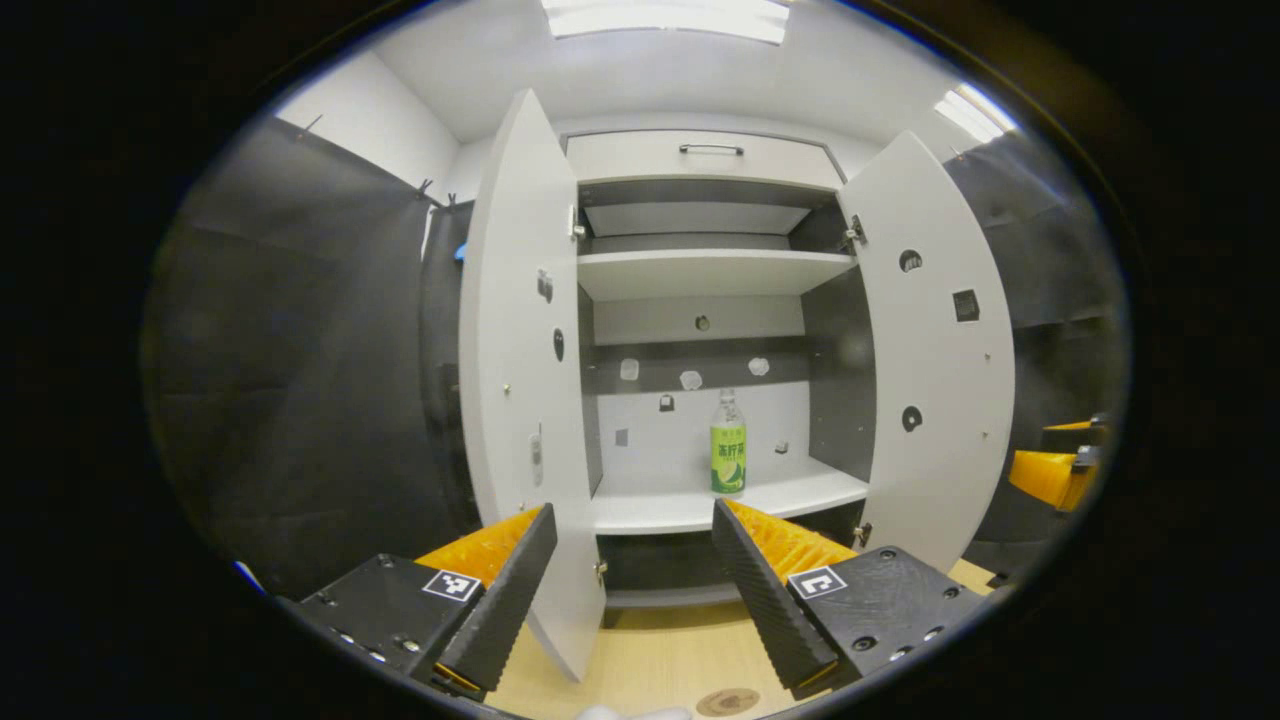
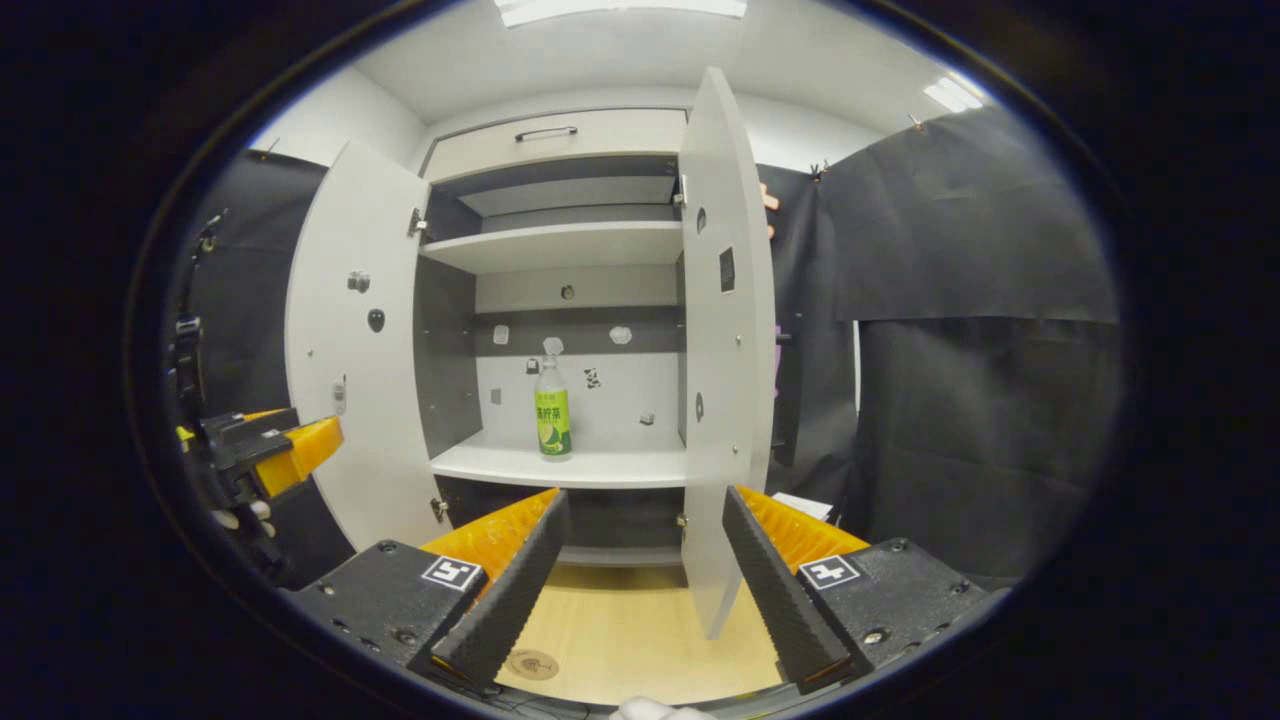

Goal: Grasp the bottle in the cabinet with the left hand and place it on the coaster, then close the right door with the right hand and the left door with the left hand.

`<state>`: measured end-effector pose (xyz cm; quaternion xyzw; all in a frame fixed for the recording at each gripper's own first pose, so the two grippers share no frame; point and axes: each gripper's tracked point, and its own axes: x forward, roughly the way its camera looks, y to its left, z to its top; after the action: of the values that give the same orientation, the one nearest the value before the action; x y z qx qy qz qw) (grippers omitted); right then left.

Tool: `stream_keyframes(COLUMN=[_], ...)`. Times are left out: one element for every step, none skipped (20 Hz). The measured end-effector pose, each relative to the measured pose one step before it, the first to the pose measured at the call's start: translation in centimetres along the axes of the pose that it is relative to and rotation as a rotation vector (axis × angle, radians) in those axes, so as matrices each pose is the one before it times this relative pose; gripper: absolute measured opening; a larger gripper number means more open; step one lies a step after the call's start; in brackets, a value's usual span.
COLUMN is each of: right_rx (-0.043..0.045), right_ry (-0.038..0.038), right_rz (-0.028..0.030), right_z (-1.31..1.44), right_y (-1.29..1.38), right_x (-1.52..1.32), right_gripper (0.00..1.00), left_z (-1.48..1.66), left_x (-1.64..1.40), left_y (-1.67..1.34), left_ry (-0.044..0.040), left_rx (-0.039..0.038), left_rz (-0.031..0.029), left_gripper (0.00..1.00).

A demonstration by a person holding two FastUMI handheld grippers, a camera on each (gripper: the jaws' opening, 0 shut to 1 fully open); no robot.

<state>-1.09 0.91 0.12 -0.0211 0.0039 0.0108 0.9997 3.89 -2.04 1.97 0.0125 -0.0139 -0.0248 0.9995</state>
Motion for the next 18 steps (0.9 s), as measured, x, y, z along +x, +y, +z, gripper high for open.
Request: stream_keyframes(right_rx=[-0.00036,0.00175,0.00131,0.00069,-0.00116,-0.00055,0.00122,0.00238,-0.00013,-0.00119,-0.00191,-0.0031,-0.00552,-0.00708,-0.00666,-0.00497,-0.00234,-0.00418], right_ry=[-0.00052,0.00012,0.0012,-0.00138,0.00066,0.00173,0.00192,0.0026,0.00381,0.00543,0.00281,-0.00002,-0.00185,-0.00031,0.00233,0.00389,0.00235,0.00501], right_rz=[-0.00197,-0.0021,-0.00116,-0.005,-0.00683,-0.00538,-0.00537,-0.00202,-0.00324,-0.0026,-0.00314,-0.00409,-0.00639,-0.00792,-0.00218,-0.00176,-0.00394,-0.00562], right_z=[0.18,0.223,0.011,0.192,0.319,0.119,0.122,0.187,0.212,0.123,0.157,0.254,0.241,0.244,0.055,0.086,0.072,0.052], right_y=[-0.093,-0.046,-0.054,-0.087,-0.182,-0.314,-0.149,0.008,-0.002,-0.076,-0.035,-0.039,-0.116,-0.078,0.009,-0.034,-0.157,-0.153], right_x=[0.035,0.104,-0.03,0.028,0.138,0.224,0.105,0.112,0.07,0.232,0.133,0.07,0.181,0.205,0.181,0.15,0.263,0.194], right_gripper=[1.0,1.0,1.0,1.0,1.0,1.0,1.0,1.0,1.0,1.0,1.0,1.0,1.0,1.0,1.0,1.0,1.0,1.0], left_z=[0.33,0.125,0.206,0.237,0.143,0.156,0.024,0.028,-0.122,-0.122,-0.212,-0.258,-0.236,-0.248,-0.23,-0.555,-0.535,-0.41], left_x=[1.156,1.197,1.361,1.496,1.531,1.694,1.701,1.802,1.853,1.799,1.87,1.877,1.791,1.729,1.726,1.563,1.391,1.284], left_y=[-0.59,-0.59,-0.624,-0.596,-0.632,-0.653,-0.652,-0.626,-0.625,-0.508,-0.347,-0.435,-0.369,-0.305,-0.227,-0.267,-0.404,-0.351], left_ry=[-0.00611,-0.00395,-0.00104,-0.00662,-0.00385,-0.00412,-0.00201,-0.00294,0.00185,0.00031,0.0053,-0.00065,0.00132,0.00036,-0.00153,0.00655,0.00766,0.00468], left_rx=[-0.00032,-0.00243,-0.00253,-0.0021,-0.0018,-0.0015,-0.00297,-0.00395,-0.00074,-0.00091,0.00025,0.00143,0.00021,0.00167,0.00218,0.00092,-0.00239,-0.00451], left_rz=[-0.00915,-0.0102,-0.00991,-0.00961,-0.00929,-0.01127,-0.01195,-0.00975,-0.01163,-0.00578,-0.00067,-0.00208,0.00063,0.0025,0.00456,0.00341,-0.00126,0.00114], left_gripper=[0.96,0.96,0.96,1.0,1.0,1.0,0.98,0.96,0.96,1.0,1.0,0.95,0.95,0.95,0.95,0.95,0.95,0.95])
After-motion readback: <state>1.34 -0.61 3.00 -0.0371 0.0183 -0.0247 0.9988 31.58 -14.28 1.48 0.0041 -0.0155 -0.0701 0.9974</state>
